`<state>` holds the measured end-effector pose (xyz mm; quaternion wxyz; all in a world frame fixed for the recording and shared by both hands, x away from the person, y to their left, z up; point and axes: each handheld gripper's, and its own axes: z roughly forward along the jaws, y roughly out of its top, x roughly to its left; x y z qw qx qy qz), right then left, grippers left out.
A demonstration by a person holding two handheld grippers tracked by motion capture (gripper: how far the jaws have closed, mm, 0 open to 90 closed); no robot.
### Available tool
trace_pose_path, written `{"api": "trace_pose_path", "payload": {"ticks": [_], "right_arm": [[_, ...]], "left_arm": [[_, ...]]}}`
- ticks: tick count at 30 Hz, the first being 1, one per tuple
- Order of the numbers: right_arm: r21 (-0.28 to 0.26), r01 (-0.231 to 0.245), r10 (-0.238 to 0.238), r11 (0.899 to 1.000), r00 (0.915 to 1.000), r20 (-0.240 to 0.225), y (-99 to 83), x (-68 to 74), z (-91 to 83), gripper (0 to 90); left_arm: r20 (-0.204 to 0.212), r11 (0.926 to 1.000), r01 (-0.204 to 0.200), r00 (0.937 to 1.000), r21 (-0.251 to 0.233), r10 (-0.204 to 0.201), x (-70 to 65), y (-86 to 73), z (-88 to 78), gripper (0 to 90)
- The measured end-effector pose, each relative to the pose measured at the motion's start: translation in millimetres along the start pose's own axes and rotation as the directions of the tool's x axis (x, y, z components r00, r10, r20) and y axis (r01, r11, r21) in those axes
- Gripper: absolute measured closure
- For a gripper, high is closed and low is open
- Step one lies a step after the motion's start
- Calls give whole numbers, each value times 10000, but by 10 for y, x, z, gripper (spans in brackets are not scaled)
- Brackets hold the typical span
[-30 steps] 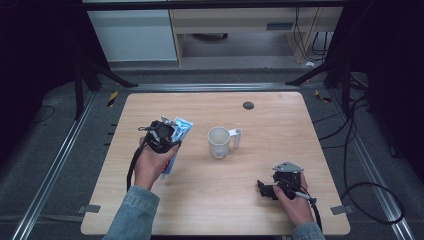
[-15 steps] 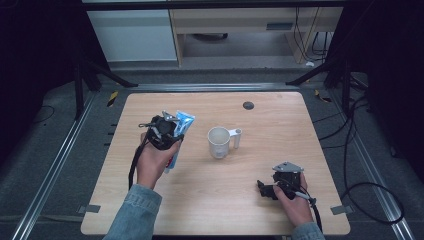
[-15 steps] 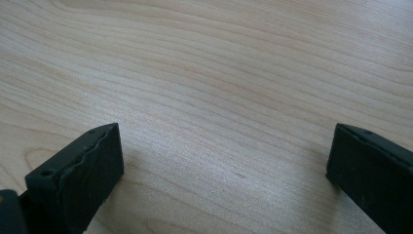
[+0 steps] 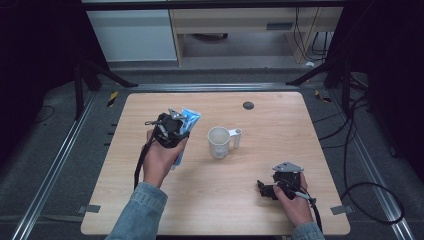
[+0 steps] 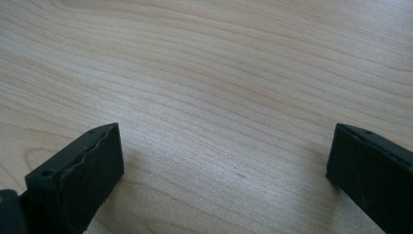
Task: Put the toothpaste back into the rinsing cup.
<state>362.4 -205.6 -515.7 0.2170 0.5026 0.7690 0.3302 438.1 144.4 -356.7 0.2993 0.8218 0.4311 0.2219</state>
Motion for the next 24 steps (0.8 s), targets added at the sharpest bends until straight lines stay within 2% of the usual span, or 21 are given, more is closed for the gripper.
{"api": "trace_pose_path", "payload": {"ticks": [7, 24], "right_arm": [[2, 0, 0, 10000, 10000, 2, 0, 0, 0, 3], [2, 11, -11, 10000, 10000, 12, 0, 0, -1, 4]], "left_arm": [[109, 9997, -162, 9998, -176, 164, -125, 55, 14, 716], [594, 9978, -145, 9981, -652, 184, -365, 149, 39, 715]]}}
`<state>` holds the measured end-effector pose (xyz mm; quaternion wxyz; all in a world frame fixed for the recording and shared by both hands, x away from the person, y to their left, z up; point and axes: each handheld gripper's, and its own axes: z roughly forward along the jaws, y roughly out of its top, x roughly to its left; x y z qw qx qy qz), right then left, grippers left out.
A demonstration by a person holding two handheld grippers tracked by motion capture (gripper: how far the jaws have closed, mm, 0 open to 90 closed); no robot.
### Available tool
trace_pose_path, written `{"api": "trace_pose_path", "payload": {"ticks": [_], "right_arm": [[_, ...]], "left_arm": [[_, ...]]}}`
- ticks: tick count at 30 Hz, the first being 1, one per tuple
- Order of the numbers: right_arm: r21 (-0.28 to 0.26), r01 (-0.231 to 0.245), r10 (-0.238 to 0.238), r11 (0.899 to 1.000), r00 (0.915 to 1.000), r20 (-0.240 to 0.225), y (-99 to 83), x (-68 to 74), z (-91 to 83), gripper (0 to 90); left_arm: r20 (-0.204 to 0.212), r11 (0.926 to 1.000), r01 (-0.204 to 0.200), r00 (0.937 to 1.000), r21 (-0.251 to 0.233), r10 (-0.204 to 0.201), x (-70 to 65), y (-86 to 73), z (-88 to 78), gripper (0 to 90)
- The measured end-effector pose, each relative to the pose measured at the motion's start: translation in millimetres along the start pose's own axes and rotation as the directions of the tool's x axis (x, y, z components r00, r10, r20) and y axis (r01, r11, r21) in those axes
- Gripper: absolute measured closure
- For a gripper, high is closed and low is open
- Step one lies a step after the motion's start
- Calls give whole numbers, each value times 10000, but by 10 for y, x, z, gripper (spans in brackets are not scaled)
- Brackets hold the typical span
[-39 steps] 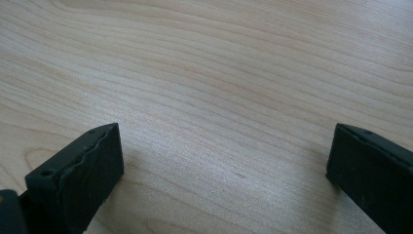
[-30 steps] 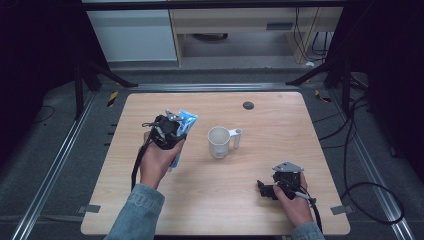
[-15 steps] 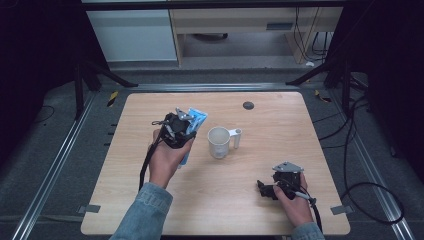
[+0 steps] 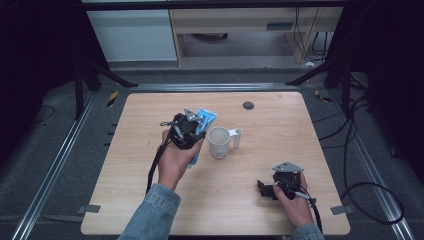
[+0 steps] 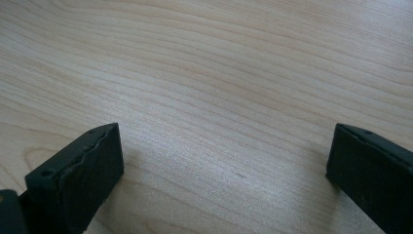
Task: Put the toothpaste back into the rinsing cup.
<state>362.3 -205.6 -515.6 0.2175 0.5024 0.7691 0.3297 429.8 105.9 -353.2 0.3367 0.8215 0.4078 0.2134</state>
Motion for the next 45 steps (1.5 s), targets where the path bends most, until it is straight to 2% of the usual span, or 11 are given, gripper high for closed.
{"api": "trace_pose_path", "payload": {"ticks": [11, 24, 38, 45], "right_arm": [[0, -11, 11, 10000, 10000, -1, 0, 1, 0, 4], [1, -5, 5, 10000, 10000, 3, 0, 0, 0, 4], [5, -1, 1, 10000, 10000, 15, 1, 0, 0, 4], [10, -1, 1, 10000, 10000, 8, 1, 0, 0, 4]], "left_arm": [[232, 9993, -113, 9997, -346, 121, -199, 40, 7, 715], [493, 9970, -51, 9987, -778, 89, -383, 85, 67, 716], [719, 9859, 116, 9974, -1671, 4, -531, 166, 116, 716], [756, 9824, -13, 9970, -1867, 157, -574, 229, 143, 716]]}}
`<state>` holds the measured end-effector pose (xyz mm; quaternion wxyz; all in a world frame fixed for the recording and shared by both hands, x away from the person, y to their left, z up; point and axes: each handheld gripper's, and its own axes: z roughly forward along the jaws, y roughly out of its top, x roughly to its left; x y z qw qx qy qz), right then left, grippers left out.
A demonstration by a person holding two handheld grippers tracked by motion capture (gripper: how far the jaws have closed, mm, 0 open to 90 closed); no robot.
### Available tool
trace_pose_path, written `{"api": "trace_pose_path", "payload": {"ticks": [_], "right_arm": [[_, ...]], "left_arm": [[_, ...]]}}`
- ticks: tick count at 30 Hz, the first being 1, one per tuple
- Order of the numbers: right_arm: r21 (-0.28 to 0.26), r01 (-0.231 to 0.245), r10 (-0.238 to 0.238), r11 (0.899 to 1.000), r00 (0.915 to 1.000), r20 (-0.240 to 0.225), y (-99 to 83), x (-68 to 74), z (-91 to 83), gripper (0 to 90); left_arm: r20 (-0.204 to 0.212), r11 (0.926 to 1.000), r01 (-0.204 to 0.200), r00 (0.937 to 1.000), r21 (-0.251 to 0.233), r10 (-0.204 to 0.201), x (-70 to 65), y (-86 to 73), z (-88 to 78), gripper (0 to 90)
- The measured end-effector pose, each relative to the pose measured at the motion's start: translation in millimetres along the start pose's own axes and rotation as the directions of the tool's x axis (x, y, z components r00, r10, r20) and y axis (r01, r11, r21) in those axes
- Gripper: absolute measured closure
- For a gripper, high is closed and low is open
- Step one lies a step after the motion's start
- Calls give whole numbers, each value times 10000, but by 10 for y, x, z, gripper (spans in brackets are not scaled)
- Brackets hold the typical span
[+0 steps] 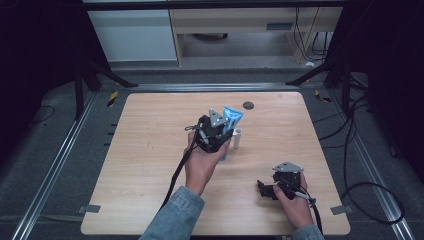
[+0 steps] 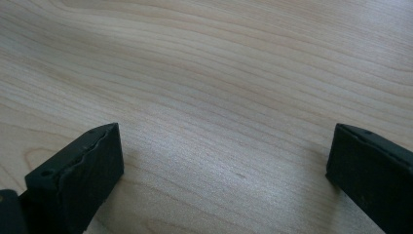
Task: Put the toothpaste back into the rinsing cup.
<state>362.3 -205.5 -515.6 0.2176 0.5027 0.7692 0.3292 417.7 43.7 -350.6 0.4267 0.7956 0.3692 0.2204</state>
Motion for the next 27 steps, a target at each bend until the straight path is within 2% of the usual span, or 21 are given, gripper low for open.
{"api": "trace_pose_path", "payload": {"ticks": [7, 17, 21, 27], "right_arm": [[0, 1, -1, 10000, 10000, 0, 0, 0, 0, 4], [3, -4, 4, 10000, 10000, -9, 0, 0, 0, 4], [6, -4, 4, 10000, 10000, -7, 0, 0, 0, 4], [3, 3, -3, 10000, 10000, -8, 0, 0, 0, 4]], "left_arm": [[96, 9995, -93, 9999, -296, 96, -22, 104, 2, 716], [-94, 9961, -263, 9996, -844, 256, 16, 296, -55, 716], [-73, 9939, -67, 10000, -1099, 60, 47, 340, -63, 716], [-138, 9910, 16, 9999, -1342, -35, 75, 397, -54, 716]]}}
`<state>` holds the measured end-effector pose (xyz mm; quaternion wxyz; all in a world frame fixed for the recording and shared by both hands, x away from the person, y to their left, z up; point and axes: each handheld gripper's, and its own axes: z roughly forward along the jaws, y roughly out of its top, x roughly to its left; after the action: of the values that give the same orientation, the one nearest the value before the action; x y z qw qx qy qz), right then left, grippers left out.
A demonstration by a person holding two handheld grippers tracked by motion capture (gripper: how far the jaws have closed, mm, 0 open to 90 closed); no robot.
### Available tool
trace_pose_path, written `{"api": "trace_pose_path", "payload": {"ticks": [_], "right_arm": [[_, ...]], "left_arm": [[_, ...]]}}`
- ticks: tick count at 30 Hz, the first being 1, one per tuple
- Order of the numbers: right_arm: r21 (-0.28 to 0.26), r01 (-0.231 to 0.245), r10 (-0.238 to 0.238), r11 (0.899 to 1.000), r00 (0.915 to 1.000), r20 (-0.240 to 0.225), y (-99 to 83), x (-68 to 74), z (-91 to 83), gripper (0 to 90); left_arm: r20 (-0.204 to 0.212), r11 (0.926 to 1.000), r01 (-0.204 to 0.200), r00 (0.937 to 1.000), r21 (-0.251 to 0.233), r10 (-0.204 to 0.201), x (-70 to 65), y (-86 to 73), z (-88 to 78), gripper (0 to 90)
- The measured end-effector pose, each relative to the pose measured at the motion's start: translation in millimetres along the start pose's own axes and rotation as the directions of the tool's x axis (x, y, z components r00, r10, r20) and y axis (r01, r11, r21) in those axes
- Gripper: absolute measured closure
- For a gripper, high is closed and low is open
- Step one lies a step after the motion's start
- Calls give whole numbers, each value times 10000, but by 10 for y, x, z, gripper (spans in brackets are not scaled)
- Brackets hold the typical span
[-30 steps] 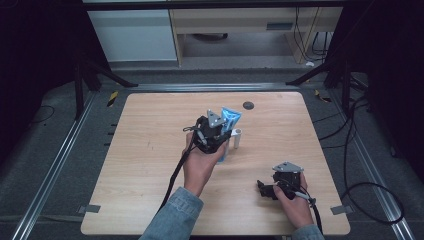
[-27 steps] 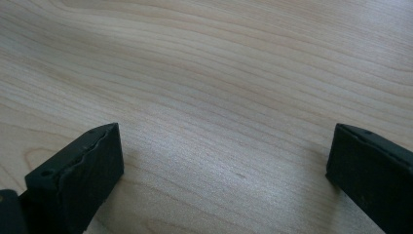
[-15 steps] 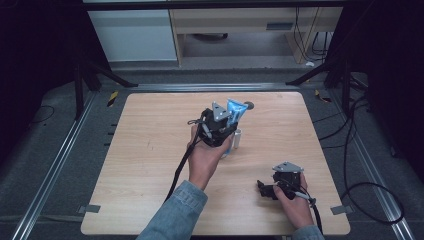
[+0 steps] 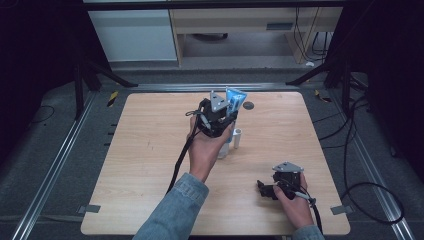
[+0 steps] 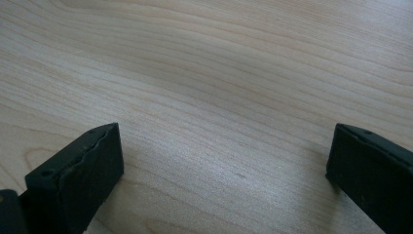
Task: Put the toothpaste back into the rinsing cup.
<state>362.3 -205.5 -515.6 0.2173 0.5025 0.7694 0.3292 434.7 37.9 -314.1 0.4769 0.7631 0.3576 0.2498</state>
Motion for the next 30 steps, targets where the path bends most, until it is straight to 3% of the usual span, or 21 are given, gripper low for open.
{"api": "trace_pose_path", "payload": {"ticks": [12, 23, 30], "right_arm": [[-13, 13, -13, 10000, 10000, 6, 0, -1, 0, 4], [-10, 5, -5, 10000, 10000, 8, 0, -1, 0, 4], [-10, 8, -8, 10000, 10000, 11, 0, -1, 0, 4]], "left_arm": [[-227, 9981, -103, 9997, -604, 89, 76, 77, 25, 716], [-517, 9963, -42, 9987, -854, -2, 184, -5, 83, 717], [-610, 9970, 45, 9981, -766, -92, 246, -101, 156, 717]]}}
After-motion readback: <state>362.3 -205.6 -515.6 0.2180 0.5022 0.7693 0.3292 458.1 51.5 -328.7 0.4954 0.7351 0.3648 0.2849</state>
